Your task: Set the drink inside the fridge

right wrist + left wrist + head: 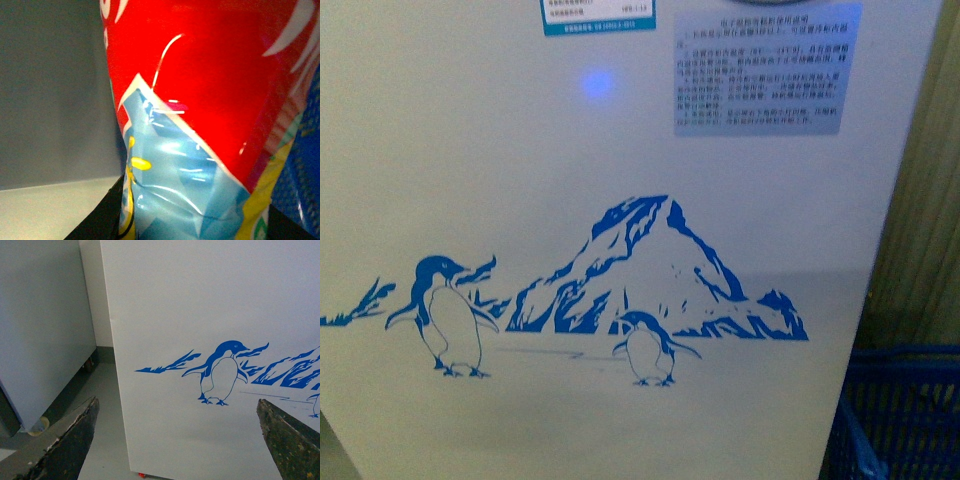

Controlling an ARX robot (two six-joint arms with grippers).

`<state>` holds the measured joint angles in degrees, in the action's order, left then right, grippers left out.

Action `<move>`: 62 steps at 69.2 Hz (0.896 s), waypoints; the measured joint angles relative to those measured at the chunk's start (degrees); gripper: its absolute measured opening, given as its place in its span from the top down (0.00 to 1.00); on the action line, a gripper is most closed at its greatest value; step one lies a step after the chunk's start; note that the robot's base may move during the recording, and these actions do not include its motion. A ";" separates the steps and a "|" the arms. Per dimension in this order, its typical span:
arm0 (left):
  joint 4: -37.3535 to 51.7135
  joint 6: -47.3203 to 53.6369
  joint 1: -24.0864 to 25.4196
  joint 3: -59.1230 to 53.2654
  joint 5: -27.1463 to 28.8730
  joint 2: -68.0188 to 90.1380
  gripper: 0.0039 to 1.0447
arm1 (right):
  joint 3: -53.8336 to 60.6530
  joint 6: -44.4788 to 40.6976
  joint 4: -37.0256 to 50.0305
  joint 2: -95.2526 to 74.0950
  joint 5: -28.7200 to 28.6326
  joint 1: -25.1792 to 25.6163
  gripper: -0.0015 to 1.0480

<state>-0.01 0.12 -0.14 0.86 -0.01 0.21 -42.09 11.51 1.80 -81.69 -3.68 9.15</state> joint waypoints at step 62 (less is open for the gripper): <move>0.00 0.00 0.00 0.00 0.00 0.00 0.08 | -2.49 -8.83 0.13 52.98 25.59 -19.30 0.62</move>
<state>-0.01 0.12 -0.14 0.86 -0.01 0.21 -44.58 2.68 1.93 -28.71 21.91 -10.15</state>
